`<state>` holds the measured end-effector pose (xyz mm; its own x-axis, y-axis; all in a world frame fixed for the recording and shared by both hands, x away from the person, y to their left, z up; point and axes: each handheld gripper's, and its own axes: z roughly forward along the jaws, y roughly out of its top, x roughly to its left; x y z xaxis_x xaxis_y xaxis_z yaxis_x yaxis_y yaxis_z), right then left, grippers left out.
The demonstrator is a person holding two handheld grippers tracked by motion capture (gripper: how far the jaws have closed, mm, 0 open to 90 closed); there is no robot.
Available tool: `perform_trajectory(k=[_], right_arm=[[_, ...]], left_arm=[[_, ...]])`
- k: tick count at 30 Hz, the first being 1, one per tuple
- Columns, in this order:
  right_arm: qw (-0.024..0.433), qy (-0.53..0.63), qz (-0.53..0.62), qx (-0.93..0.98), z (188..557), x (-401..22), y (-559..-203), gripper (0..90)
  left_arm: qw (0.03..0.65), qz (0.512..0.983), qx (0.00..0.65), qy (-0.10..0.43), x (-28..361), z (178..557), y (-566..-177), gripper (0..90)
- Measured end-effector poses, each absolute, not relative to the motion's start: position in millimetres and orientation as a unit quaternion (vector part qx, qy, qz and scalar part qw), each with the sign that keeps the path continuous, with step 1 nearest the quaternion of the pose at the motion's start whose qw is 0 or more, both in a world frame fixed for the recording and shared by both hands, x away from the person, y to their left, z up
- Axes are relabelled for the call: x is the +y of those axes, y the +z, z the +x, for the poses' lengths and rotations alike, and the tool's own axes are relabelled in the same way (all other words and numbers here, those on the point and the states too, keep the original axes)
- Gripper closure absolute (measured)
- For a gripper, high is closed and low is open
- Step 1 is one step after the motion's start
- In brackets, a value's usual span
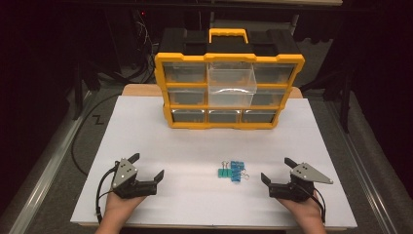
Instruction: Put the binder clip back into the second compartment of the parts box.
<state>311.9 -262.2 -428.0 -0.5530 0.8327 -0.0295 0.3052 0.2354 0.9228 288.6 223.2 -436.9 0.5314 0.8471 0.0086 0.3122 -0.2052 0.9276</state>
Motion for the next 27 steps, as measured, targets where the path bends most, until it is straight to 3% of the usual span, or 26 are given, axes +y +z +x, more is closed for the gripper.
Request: perform_trajectory(k=[27], right_arm=[[0.267, 0.460, 0.388, 0.752, 317.7, -260.7, -429.2, 0.6]], left_arm=[[0.484, 0.729, 0.400, 0.273, 220.8, 290.2, -435.1, 0.2]])
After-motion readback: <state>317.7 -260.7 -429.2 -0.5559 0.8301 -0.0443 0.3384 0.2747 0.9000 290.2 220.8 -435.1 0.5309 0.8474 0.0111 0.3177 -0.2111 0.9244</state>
